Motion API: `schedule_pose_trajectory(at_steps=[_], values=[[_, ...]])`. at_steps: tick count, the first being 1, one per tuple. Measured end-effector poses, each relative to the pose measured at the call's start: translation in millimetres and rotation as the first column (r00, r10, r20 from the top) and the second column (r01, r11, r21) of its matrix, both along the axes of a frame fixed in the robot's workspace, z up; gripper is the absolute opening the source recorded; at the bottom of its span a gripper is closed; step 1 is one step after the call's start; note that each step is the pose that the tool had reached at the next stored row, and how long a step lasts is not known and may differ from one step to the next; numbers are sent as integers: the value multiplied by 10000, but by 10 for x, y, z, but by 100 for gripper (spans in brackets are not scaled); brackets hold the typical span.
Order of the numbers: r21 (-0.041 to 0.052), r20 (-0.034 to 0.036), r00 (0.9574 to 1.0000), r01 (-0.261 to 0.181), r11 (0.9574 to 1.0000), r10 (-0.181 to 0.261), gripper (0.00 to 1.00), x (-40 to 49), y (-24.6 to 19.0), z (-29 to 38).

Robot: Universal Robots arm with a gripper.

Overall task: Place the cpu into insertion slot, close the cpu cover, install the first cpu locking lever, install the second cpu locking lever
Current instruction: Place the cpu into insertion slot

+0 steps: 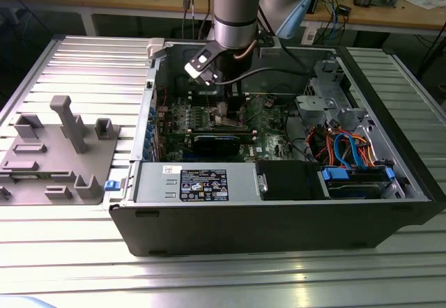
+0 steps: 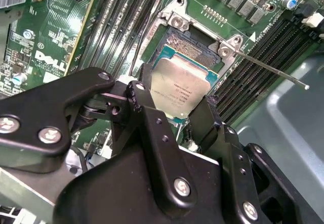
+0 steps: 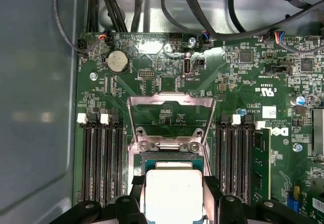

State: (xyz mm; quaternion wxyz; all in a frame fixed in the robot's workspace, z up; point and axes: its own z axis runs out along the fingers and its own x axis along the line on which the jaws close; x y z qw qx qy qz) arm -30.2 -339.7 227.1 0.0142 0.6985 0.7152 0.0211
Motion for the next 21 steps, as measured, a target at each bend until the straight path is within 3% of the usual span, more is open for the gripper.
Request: schedule_pose_trajectory(at_steps=[6,11,21], values=[[2,2,10000,2,10000,-2,54,-8,0,-25],[1,0,10000,30,10000,-30,54,-13,0,-111],[1,0,10000,80,10000,-80,54,-27,5,-203]])
